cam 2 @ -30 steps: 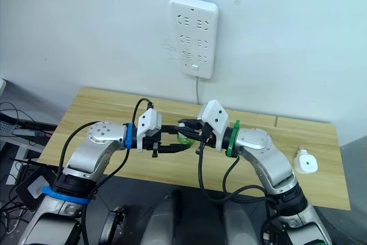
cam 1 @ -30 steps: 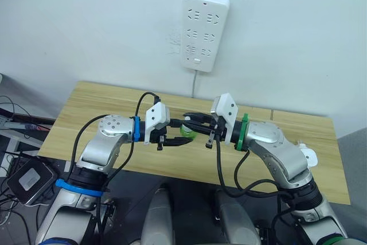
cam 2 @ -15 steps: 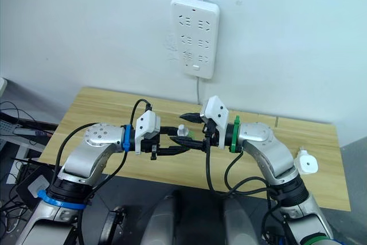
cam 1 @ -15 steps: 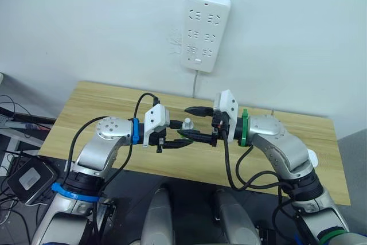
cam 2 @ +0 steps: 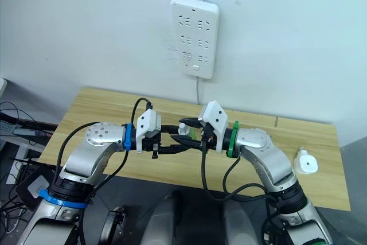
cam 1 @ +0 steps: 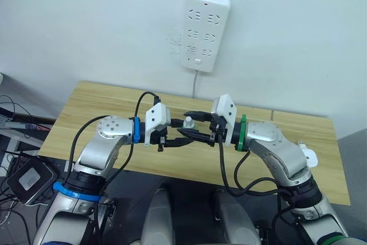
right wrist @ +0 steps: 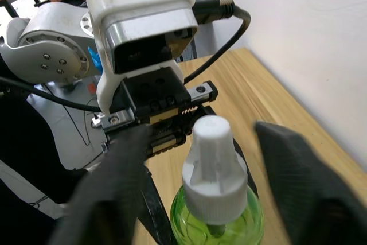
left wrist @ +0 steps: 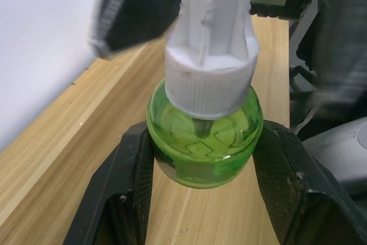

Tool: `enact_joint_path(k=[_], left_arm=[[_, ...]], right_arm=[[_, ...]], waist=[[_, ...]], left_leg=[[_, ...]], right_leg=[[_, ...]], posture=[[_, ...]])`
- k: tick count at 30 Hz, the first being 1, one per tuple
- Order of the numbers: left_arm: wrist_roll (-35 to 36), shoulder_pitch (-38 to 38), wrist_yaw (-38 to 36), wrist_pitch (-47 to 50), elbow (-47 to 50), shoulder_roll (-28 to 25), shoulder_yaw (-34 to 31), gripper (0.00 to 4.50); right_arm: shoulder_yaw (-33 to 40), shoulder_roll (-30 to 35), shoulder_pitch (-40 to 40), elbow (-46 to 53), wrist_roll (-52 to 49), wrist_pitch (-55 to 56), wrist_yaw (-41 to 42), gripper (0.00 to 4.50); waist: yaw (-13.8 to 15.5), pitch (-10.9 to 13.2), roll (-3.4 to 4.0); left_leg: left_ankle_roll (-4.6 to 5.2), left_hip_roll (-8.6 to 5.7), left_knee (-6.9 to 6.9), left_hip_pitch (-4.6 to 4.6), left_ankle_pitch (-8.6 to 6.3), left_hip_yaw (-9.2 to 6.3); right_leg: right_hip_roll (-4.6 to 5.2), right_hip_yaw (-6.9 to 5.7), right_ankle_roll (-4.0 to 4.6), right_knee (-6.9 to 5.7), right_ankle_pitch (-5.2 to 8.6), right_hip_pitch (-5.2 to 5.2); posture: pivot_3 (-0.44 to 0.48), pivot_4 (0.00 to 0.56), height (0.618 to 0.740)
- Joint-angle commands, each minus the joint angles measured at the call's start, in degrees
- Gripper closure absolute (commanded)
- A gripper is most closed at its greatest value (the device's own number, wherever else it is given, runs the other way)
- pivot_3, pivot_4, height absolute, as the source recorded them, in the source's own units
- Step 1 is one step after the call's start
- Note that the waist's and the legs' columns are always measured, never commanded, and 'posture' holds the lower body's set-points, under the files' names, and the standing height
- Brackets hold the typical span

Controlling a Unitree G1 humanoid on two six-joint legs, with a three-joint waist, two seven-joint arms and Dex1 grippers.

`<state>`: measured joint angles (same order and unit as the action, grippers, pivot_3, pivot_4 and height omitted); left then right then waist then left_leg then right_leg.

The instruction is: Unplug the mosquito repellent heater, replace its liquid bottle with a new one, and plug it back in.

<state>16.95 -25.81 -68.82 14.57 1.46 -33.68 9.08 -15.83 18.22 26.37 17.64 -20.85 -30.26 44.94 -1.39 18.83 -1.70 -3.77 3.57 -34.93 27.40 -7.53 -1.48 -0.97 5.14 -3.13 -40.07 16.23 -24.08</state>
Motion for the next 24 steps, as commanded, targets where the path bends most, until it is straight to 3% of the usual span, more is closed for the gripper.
enact_joint_path(k=[1, 2, 10, 16, 22, 24], left_arm=[[0.77, -0.96, -0.5, -0.67, 0.5, 0.02, -0.33, 2.34], [0.77, -0.92, -0.54, -0.59, 0.58, 0.02, -0.37, 2.34], [1.55, -0.2, -1.64, -0.43, 2.1, -0.32, -0.36, 2.34], [5.96, 3.19, -9.0, 0.1, 10.58, -3.56, 1.38, 2.34], [8.38, 6.01, -12.13, 1.3, 15.92, -7.45, 1.58, 2.34], [8.55, 5.92, -11.79, 1.78, 15.88, -7.78, 1.21, 2.34]], right_arm=[[0.08, 0.15, -0.03, 1.72, -0.27, 1.05, 0.37, 3.08], [0.07, 0.2, -0.04, 1.68, -0.33, 1.1, 0.43, 3.46], [0.35, 0.47, -0.13, 1.91, -4.34, 0.42, 4.41, 3.49], [-1.45, 3.07, 9.54, -2.26, -13.31, -1.06, 25.41, 3.49], [-4.39, 3.48, 17.95, -16.34, -9.19, 7.65, 42.54, 3.49], [-4.07, 3.53, 19.62, -20.27, -7.73, 10.46, 44.35, 2.77]], waist=[[0.0, 0.0, 0.0], [-0.01, 0.0, 0.0], [0.0, 0.0, 0.0], [-0.11, 0.0, 0.0], [0.43, 0.0, 0.0], [0.85, 0.01, 0.01]], left_leg=[[0.0, 0.0, 0.0, 0.0, 0.0, 0.0], [0.0, 0.0, 0.0, 0.0, 0.0, 0.0], [0.0, 0.0, 0.0, 0.0, 0.0, 0.0], [0.0, 0.03, -0.01, -0.05, 0.0, 0.02], [0.02, 0.02, 0.08, -0.47, -0.02, 0.02], [0.02, 0.02, 0.07, -0.47, -0.01, 0.02]], right_leg=[[0.0, 0.0, 0.0, 0.0, 0.0, 0.0], [0.0, 0.0, 0.0, 0.0, 0.0, 0.0], [0.0, 0.0, 0.0, 0.0, 0.0, 0.0], [-0.01, 0.03, 0.0, -0.02, 0.0, 0.02], [-0.02, 0.0, 0.05, 0.07, 0.04, 0.41], [-0.02, -0.01, 0.05, 0.07, 0.04, 0.43]], posture=[[0.061, 0.292, 0.74], [0.061, 0.294, 0.74], [0.081, 0.303, 0.74], [0.103, 0.304, 0.74], [0.153, 0.289, 0.74], [0.155, 0.299, 0.74]])
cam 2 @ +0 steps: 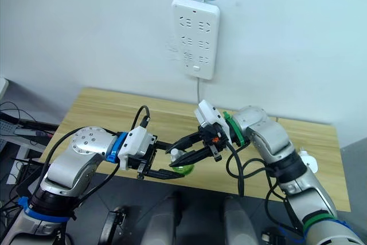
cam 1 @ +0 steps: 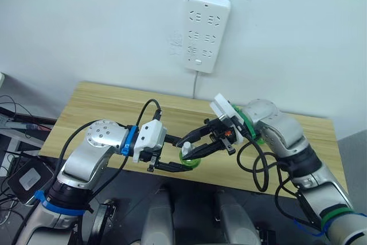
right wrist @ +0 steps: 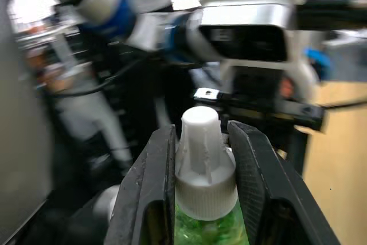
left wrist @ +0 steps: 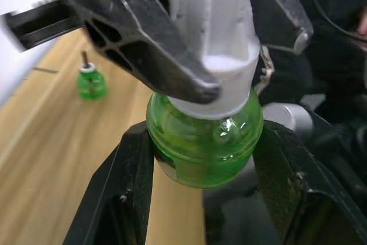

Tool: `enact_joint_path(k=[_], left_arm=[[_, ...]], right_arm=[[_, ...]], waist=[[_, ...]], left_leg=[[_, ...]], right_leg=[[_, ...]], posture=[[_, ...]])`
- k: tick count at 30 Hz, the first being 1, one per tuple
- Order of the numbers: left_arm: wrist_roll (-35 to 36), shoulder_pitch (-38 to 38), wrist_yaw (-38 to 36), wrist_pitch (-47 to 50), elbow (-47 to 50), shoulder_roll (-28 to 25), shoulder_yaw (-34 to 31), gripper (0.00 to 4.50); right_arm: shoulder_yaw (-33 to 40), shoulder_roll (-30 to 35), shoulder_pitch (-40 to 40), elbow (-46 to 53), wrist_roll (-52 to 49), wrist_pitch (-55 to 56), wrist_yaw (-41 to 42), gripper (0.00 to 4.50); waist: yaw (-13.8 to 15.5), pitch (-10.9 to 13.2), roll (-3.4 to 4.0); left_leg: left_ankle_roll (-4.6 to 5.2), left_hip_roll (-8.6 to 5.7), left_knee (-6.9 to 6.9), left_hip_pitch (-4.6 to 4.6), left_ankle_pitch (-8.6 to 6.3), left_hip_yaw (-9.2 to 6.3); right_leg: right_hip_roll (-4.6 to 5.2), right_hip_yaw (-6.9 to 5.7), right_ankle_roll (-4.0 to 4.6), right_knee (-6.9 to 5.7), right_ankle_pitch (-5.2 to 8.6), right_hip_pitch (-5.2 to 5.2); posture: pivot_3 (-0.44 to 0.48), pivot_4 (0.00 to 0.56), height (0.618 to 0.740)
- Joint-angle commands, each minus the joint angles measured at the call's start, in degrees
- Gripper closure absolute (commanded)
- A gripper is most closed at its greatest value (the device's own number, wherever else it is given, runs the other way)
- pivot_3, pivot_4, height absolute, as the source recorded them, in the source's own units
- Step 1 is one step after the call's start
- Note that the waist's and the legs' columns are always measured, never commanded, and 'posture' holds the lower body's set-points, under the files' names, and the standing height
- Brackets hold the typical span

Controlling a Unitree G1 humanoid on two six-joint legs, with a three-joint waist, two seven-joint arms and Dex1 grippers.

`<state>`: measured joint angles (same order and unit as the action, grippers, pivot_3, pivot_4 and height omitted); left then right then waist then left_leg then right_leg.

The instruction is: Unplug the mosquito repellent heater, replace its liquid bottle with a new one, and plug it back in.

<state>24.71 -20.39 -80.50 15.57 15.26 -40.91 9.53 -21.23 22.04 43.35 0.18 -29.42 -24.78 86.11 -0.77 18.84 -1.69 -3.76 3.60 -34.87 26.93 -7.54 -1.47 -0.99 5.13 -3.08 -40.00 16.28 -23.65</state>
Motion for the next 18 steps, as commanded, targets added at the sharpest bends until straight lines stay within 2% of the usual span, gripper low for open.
enact_joint_path(k=[1, 4, 8, 9, 13, 15, 18], left_arm=[[0.59, 0.54, 0.15, 0.87, 1.85, -0.69, 0.61, 2.34], [-0.05, 1.04, 0.87, 0.48, 1.2, -0.82, 0.26, 2.34], [-1.08, 1.41, 2.18, -0.57, -2.31, -0.85, -1.07, 2.34], [-1.35, 0.98, 3.19, -0.48, -3.82, -0.5, -1.6, 2.34], [-1.8, -0.92, 6.78, 0.01, -7.86, 1.06, -2.71, 2.34], [-2.61, -2.14, 9.04, -1.19, -10.24, 2.42, -3.46, 2.34], [-3.24, -3.98, 11.4, -1.56, -12.66, 3.92, -4.12, 2.34]], right_arm=[[1.66, -0.09, 3.2, -4.26, 1.37, 5.94, 3.71, 2.39], [2.97, 1.29, 3.08, -5.85, 1.8, 6.93, 3.42, 1.51], [6.03, 7.23, -2.16, -3.69, 3.29, 7.43, 0.26, 0.23], [7.27, 8.23, -3.89, -1.77, 3.32, 6.24, -2.35, 0.09], [9.2, 9.47, -8.89, 5.83, 4.63, 3.98, -10.55, 0.09], [8.32, 7.61, -11.11, 10.36, 7.72, 4.07, -17.53, 0.09], [7.15, 1.46, -12.64, 14.62, 11.88, 2.14, -29.95, 0.09]], waist=[[0.43, 0.0, 0.0], [0.85, 0.0, 0.0], [2.09, 0.0, 0.0], [2.23, 0.0, 0.0], [1.83, 0.0, 0.0], [1.4, 0.0, 0.0], [0.55, 0.0, 0.0]], left_leg=[[0.0, -0.01, 0.0, -0.01, 0.0, 0.04], [0.0, -0.01, 0.0, -0.01, 0.0, 0.03], [-0.01, -0.02, 0.03, 0.01, -0.01, 0.0], [-0.01, -0.03, 0.03, 0.01, -0.01, 0.0], [-0.01, -0.01, 0.02, 0.01, -0.01, 0.03], [-0.01, 0.03, 0.03, -0.01, -0.01, 0.03], [-0.01, 0.06, 0.03, -0.01, -0.01, 0.0]], right_leg=[[0.0, 0.03, 0.0, 0.0, 0.0, -0.01], [0.01, 0.02, 0.0, 0.02, 0.0, -0.01], [0.02, -0.02, 0.01, 0.04, 0.01, 0.0], [0.03, -0.02, 0.02, 0.04, 0.01, 0.0], [0.02, 0.01, 0.04, 0.01, 0.03, -0.04], [-0.01, 0.03, 0.06, 0.0, 0.04, -0.05], [-0.05, 0.01, 0.08, -0.06, 0.06, -0.07]], posture=[[0.155, 0.299, 0.74], [0.158, 0.302, 0.74], [0.131, 0.304, 0.74], [0.122, 0.304, 0.74], [0.104, 0.305, 0.74], [0.087, 0.306, 0.74], [0.078, 0.306, 0.74]])
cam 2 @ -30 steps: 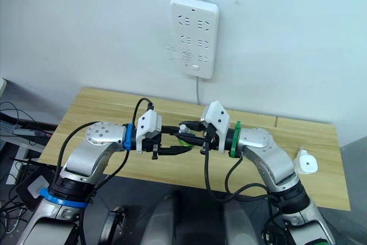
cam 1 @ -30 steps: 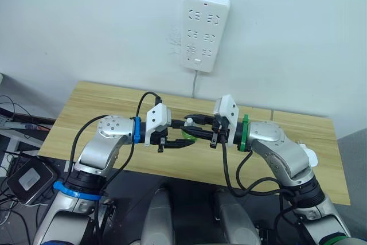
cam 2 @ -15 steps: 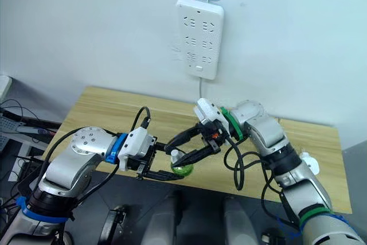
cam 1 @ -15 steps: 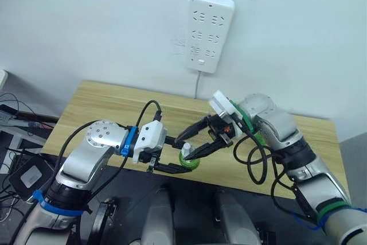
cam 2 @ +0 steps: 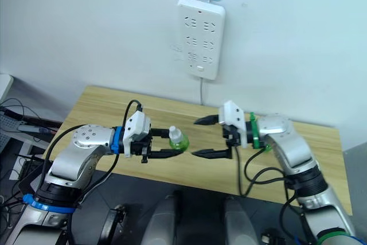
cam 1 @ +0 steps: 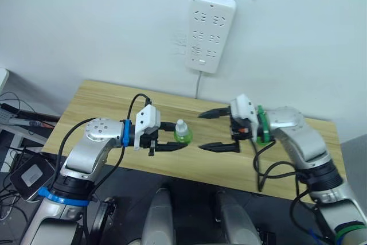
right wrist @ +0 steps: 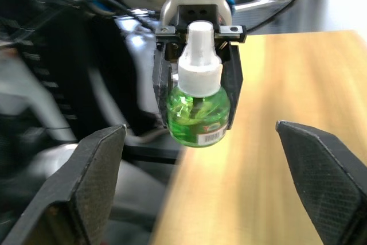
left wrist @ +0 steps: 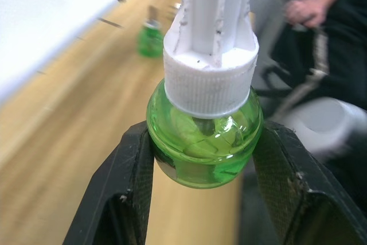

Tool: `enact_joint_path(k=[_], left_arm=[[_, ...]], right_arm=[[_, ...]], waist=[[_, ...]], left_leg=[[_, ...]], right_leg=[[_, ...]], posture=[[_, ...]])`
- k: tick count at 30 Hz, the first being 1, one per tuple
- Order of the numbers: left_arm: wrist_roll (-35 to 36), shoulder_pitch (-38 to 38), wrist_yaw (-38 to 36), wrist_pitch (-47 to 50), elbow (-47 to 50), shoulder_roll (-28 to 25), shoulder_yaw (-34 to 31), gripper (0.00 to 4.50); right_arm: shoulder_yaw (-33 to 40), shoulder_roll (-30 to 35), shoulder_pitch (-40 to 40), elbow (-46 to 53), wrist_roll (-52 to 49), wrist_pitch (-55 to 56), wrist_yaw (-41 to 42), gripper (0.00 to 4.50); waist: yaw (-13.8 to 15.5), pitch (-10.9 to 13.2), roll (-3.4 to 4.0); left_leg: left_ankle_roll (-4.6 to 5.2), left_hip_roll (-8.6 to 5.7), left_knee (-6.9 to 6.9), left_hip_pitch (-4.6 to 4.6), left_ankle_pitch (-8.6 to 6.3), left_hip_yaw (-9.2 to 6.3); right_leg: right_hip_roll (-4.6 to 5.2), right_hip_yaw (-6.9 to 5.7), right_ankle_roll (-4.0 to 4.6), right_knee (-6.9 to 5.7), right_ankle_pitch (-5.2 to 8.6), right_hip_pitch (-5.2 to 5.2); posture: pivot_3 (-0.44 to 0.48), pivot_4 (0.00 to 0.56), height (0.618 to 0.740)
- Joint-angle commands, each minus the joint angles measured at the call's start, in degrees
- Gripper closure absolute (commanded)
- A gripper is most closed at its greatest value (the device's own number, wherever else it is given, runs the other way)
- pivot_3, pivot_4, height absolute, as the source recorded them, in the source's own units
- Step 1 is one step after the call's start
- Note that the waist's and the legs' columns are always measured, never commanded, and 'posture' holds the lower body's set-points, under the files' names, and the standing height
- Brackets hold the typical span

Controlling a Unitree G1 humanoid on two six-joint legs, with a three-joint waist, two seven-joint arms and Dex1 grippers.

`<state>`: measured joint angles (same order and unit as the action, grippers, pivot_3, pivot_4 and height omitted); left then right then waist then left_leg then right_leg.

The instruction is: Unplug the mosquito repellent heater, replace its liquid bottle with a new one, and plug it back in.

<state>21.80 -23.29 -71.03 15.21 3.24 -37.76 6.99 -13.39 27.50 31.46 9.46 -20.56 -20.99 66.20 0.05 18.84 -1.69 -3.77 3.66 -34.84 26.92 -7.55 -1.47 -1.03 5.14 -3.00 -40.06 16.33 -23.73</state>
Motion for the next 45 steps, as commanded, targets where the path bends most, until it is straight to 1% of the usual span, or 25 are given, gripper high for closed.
enact_joint_path(k=[1, 3, 5, 8, 10, 12, 16, 21, 24, 29, 32, 35, 40, 42, 45], left_arm=[[-0.37, -1.41, 2.21, -1.2, -0.93, 0.99, -1.59, 2.34], [-0.26, -1.71, 2.15, -1.23, -1.08, 1.18, -1.32, 2.34], [-0.51, -1.79, 1.54, -1.79, -1.1, 1.25, -0.7, 2.34], [-0.69, -2.31, 1.5, -1.82, -1.15, 1.67, -0.28, 2.34], [-0.71, -2.88, 1.41, -1.69, -1.22, 1.94, -0.13, 2.34], [-0.72, -3.05, 0.99, -1.61, -1.32, 1.82, -0.24, 2.34], [-0.9, -2.84, 0.46, -1.87, -1.61, 1.52, -0.46, 2.34], [-1.02, -2.81, 0.42, -2.04, -1.87, 1.57, -0.47, 2.34], [-1.28, -2.86, 0.29, -2.31, -2.21, 1.77, -0.45, 2.34], [-1.53, -3.15, 0.27, -2.56, -2.57, 2.18, -0.32, 2.34], [-1.54, -3.1, -0.03, -2.66, -2.43, 2.05, -0.18, 2.34], [-1.54, -3.07, -0.05, -2.63, -2.2, 2.02, -0.1, 2.34], [-1.61, -3.05, 0.15, -2.46, -1.83, 2.09, 0.01, 2.34], [-1.62, -2.81, 0.3, -2.35, -1.47, 2.08, 0.04, 2.34], [-1.6, -2.45, 0.32, -2.43, -1.37, 1.96, -0.07, 2.34]], right_arm=[[-1.0, -5.86, -0.85, 6.05, 3.89, -2.51, -12.96, 0.09], [-1.67, -9.47, -0.36, 5.84, 5.95, -3.59, -18.36, 0.09], [-2.94, -12.08, 0.64, 4.45, 8.04, -3.55, -21.69, 0.09], [-3.72, -13.71, 1.46, 2.97, 9.87, -3.26, -24.05, 0.09], [-3.94, -13.67, 1.7, 2.32, 10.6, -2.77, -24.54, 0.09], [-2.85, -12.38, 1.44, 2.3, 10.28, -2.91, -23.72, 0.09], [1.65, -6.83, 0.7, 3.16, 7.11, -3.74, -19.67, 0.09], [5.93, 1.13, -0.47, 7.04, -0.99, -7.99, -12.66, 0.09], [6.68, 2.74, -0.72, 9.24, -5.58, -11.57, -10.45, 0.09], [5.39, -1.9, 0.27, 11.81, -10.83, -17.47, -13.63, 0.09], [2.77, -6.49, 2.04, 11.06, -9.82, -18.17, -16.79, 0.09], [0.28, -8.91, 3.14, 8.78, -6.76, -16.04, -18.5, 0.09], [-3.59, -9.52, 4.0, 5.23, -0.46, -10.65, -19.72, 0.09], [-4.15, -9.14, 3.85, 4.41, 1.07, -9.67, -19.68, 0.09], [-3.14, -8.19, 3.93, 3.05, 1.98, -9.14, -19.38, 0.09]], waist=[[-0.42, 0.0, 0.0], [-0.42, 0.0, 0.0], [-0.37, 0.0, 0.0], [-0.35, 0.0, 0.0], [-0.22, 0.0, 0.0], [-0.2, 0.0, 0.0], [-0.16, 0.0, 0.0], [-0.15, 0.0, 0.0], [-0.52, 0.0, 0.0], [-1.63, 0.0, 0.0], [-1.76, 0.0, 0.0], [-1.7, 0.0, -0.01], [-1.49, 0.0, -0.01], [-1.51, 0.0, 0.0], [-1.52, 0.0, 0.0]], left_leg=[[0.0, -0.01, 0.01, -0.01, 0.0, 0.02], [-0.01, -0.01, 0.0, 0.0, 0.01, 0.02], [-0.01, -0.04, 0.0, 0.01, 0.01, 0.02], [-0.01, -0.06, 0.0, 0.01, 0.01, 0.05], [-0.01, -0.06, 0.0, 0.01, 0.01, 0.04], [-0.01, -0.07, 0.0, 0.02, 0.01, 0.04], [-0.01, -0.07, 0.0, 0.03, 0.01, 0.05], [-0.01, -0.09, 0.0, 0.03, 0.0, 0.06], [0.0, -0.07, 0.01, 0.02, 0.0, 0.04], [0.0, -0.01, 0.01, -0.01, 0.0, 0.0], [0.0, -0.04, -0.01, 0.0, 0.0, 0.03], [0.0, -0.04, -0.01, 0.0, 0.01, 0.02], [0.0, -0.07, -0.01, 0.03, 0.0, 0.04], [0.0, -0.07, 0.0, 0.03, 0.0, 0.05], [0.0, -0.07, 0.0, 0.03, 0.0, 0.05]], right_leg=[[0.0, 0.02, 0.0, -0.02, 0.0, -0.01], [0.0, 0.02, 0.0, -0.03, 0.0, -0.02], [0.03, 0.02, 0.0, -0.02, 0.0, -0.01], [0.05, 0.02, 0.0, -0.01, 0.0, -0.01], [0.05, 0.01, 0.01, 0.0, 0.0, -0.01], [0.05, 0.01, 0.01, 0.02, 0.0, 0.0], [0.07, 0.01, 0.01, 0.04, 0.0, 0.01], [0.08, 0.02, 0.01, 0.05, 0.0, 0.02], [0.07, 0.02, 0.01, 0.07, 0.0, 0.03], [0.0, 0.02, 0.02, 0.0, 0.0, 0.03], [0.02, 0.05, 0.01, 0.01, 0.0, 0.03], [0.02, 0.03, 0.01, 0.01, 0.0, 0.02], [0.06, 0.03, 0.01, 0.06, 0.0, 0.02], [0.06, 0.03, 0.01, 0.06, 0.0, 0.02], [0.06, 0.03, 0.01, 0.05, 0.0, 0.01]], posture=[[0.078, 0.306, 0.74], [0.068, 0.304, 0.74], [0.063, 0.301, 0.74], [0.063, 0.298, 0.74], [0.063, 0.297, 0.74], [0.059, 0.297, 0.74], [0.059, 0.296, 0.74], [0.05, 0.297, 0.74], [0.05, 0.297, 0.74], [0.05, 0.295, 0.74], [0.053, 0.295, 0.74], [0.056, 0.295, 0.74], [0.062, 0.295, 0.74], [0.063, 0.295, 0.74], [0.063, 0.295, 0.74]])
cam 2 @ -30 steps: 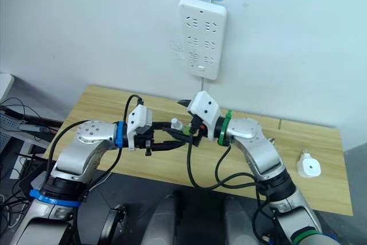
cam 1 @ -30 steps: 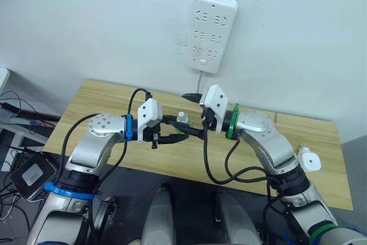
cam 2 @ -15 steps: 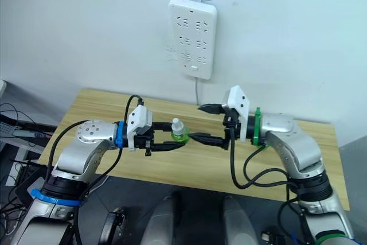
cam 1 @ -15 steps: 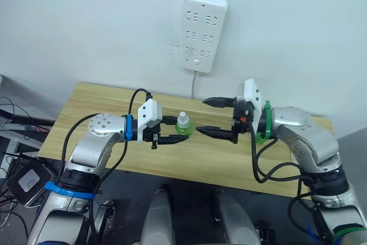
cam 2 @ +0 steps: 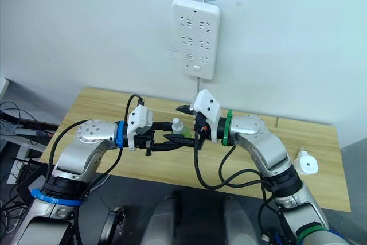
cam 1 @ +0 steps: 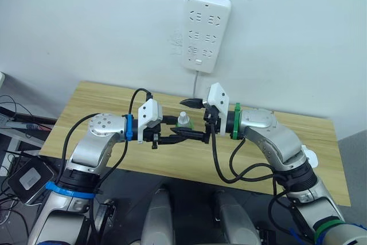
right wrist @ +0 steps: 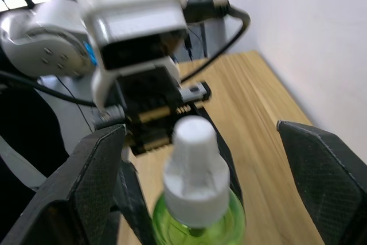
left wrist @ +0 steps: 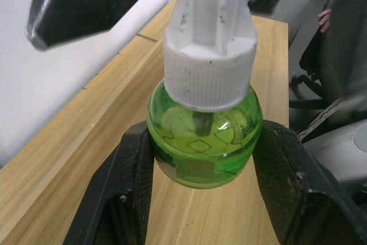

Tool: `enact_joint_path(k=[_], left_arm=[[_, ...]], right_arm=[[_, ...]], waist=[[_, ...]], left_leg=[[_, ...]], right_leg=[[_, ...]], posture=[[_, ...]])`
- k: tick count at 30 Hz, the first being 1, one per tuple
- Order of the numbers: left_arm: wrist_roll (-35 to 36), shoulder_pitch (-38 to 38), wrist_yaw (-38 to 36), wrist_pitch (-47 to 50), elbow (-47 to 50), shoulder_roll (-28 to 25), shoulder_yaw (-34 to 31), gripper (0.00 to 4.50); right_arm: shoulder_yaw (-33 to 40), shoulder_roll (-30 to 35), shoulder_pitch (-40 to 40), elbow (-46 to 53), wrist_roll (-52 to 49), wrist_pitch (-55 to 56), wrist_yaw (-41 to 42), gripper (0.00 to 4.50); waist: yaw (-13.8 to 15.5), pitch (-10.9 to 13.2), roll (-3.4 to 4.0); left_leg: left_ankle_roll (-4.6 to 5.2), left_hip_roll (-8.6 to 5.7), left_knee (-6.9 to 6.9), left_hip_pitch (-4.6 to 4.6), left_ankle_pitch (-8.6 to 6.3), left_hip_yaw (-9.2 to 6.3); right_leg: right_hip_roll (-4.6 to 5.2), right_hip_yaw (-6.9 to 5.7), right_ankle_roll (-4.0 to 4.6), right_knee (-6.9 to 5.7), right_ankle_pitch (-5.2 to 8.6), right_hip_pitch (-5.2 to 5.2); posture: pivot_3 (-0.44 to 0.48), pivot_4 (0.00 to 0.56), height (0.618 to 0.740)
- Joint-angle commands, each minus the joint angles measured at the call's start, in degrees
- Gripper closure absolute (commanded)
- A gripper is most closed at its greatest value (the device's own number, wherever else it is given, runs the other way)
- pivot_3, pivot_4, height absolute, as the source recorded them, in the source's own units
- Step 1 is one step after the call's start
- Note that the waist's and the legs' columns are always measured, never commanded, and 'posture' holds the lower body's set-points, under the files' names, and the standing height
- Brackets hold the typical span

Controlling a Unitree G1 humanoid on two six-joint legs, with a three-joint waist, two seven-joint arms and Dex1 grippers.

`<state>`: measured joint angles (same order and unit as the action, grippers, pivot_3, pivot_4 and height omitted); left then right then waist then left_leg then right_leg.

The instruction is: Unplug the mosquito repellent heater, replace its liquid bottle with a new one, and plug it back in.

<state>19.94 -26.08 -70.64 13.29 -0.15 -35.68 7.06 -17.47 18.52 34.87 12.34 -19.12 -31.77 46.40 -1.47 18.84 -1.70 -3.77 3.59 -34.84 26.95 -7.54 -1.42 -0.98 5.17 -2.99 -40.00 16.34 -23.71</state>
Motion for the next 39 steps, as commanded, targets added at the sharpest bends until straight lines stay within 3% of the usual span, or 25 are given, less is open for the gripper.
enact_joint_path(k=[1, 5, 8, 13, 16, 19, 21, 29, 32, 37, 39], left_arm=[[0.24, 0.37, -0.03, -0.52, 2.01, -0.09, -0.15, 2.34], [0.27, 0.35, 0.32, -0.47, 2.04, 0.07, -0.22, 2.34], [0.4, 0.66, 0.35, -0.59, 2.04, -0.21, -0.22, 2.34], [0.22, 0.32, 0.5, -0.91, 1.42, -0.05, -0.27, 2.34], [0.1, -0.06, 0.55, -1.0, 1.2, 0.31, 0.0, 2.34], [0.09, -0.39, 0.47, -0.86, 1.31, 0.66, 0.33, 2.34], [0.09, -0.38, 0.37, -0.86, 1.44, 0.67, 0.42, 2.34], [0.2, 0.05, 0.23, -0.63, 2.26, 0.44, 0.48, 2.34], [0.19, 0.31, 0.3, -0.55, 2.64, 0.45, 0.39, 2.34], [-0.09, 1.38, 0.34, -1.13, 3.44, 0.09, 0.4, 2.34], [-0.06, 1.77, 0.5, -1.07, 3.76, 0.07, 0.38, 2.34]], right_arm=[[1.6, 1.18, 0.63, -0.21, 0.43, 1.54, 0.5, 0.09], [7.17, 3.67, 1.27, -0.45, -3.67, -2.08, 1.11, 0.09], [9.61, 9.89, -1.36, 3.16, -7.33, -4.83, 6.34, 0.09], [8.8, 14.3, -4.24, 9.39, -11.49, -8.47, 9.53, 0.09], [9.51, 9.87, -3.39, 10.6, -14.39, -11.68, 5.21, 0.09], [8.44, 4.75, -2.08, 10.89, -14.58, -13.2, 0.85, 0.65], [6.84, 3.49, -1.69, 10.49, -12.7, -12.58, -0.59, 1.35], [4.96, 1.12, 0.3, 7.33, -10.45, -10.78, -2.41, 1.35], [4.95, 0.5, 0.83, 6.18, -10.01, -9.96, -2.44, 1.99], [4.89, 0.65, 0.77, 5.95, -10.24, -9.31, -0.9, 3.87], [5.16, 1.03, 0.59, 6.51, -10.9, -9.75, -0.19, 4.17]], waist=[[-0.01, 0.0, 0.0], [-0.01, 0.0, 0.0], [0.21, 0.0, 0.0], [0.22, 0.0, 0.0], [-0.61, 0.0, 0.0], [-0.64, 0.0, 0.0], [-0.39, 0.0, 0.0], [-0.06, 0.0, 0.0], [-0.07, 0.0, 0.0], [-0.06, 0.0, 0.0], [-0.06, 0.0, 0.0]], left_leg=[[0.0, 0.0, 0.0, 0.0, 0.0, 0.0], [0.0, 0.01, 0.0, 0.0, 0.0, 0.0], [0.0, -0.01, 0.01, 0.01, 0.0, 0.0], [0.01, 0.0, 0.02, -0.01, -0.01, 0.0], [0.01, 0.05, 0.03, -0.02, 0.0, 0.0], [0.01, 0.08, 0.01, -0.05, 0.0, 0.01], [0.0, 0.04, 0.01, -0.03, 0.0, 0.03], [0.0, 0.0, 0.02, 0.01, 0.0, 0.03], [0.0, 0.01, 0.02, 0.01, 0.0, 0.03], [0.0, 0.01, 0.04, 0.02, 0.0, 0.02], [0.0, 0.01, 0.04, 0.01, 0.0, 0.02]], right_leg=[[0.0, 0.0, 0.0, 0.0, 0.0, 0.0], [0.0, 0.0, 0.0, 0.0, 0.0, 0.0], [0.01, 0.0, 0.0, 0.0, 0.0, 0.01], [0.01, 0.0, 0.0, 0.03, 0.0, 0.02], [-0.04, 0.04, 0.0, 0.0, 0.0, 0.01], [-0.08, 0.09, 0.0, -0.03, 0.01, 0.0], [-0.06, 0.1, 0.0, -0.01, 0.01, 0.0], [0.0, 0.06, -0.01, 0.03, 0.01, -0.01], [-0.01, 0.05, 0.0, 0.03, 0.01, -0.02], [-0.01, 0.04, 0.0, 0.03, 0.01, -0.03], [-0.01, 0.04, 0.0, 0.02, 0.01, -0.03]], posture=[[0.061, 0.298, 0.74], [0.063, 0.296, 0.74], [0.057, 0.3, 0.74], [0.042, 0.3, 0.74], [0.04, 0.301, 0.74], [0.04, 0.301, 0.74], [0.04, 0.301, 0.74], [0.055, 0.299, 0.74], [0.058, 0.294, 0.74], [0.063, 0.291, 0.74], [0.063, 0.288, 0.74]])
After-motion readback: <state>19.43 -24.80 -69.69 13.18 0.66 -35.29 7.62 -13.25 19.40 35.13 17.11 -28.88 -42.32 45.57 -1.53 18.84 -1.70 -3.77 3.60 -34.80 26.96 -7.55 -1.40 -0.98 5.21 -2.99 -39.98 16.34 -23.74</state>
